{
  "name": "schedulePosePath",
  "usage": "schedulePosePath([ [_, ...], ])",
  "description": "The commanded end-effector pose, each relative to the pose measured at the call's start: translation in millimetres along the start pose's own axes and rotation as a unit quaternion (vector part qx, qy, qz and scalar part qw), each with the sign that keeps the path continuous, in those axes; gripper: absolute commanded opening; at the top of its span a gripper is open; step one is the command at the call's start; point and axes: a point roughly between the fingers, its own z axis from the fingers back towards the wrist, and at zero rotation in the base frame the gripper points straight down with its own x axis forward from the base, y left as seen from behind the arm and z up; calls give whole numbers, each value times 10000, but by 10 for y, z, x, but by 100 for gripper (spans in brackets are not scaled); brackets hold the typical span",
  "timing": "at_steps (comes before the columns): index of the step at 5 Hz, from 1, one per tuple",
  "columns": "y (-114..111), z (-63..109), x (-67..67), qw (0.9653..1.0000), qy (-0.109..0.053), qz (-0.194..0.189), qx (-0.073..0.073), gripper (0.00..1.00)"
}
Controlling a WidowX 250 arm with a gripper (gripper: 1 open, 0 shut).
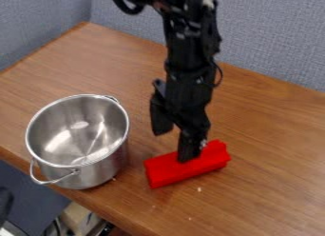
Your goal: Put the red object in the metal pot
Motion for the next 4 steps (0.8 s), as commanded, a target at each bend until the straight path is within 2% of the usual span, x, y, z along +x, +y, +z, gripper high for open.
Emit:
schedulePosePath([
  [1,24,-112,44,9999,-110,-3,-14,100],
  [2,73,-208,-4,9999,-96,101,-98,100],
  [3,142,-212,-55,9996,-103,216,-148,0],
  [4,178,-167,-59,9990,-116,383,-198,0],
])
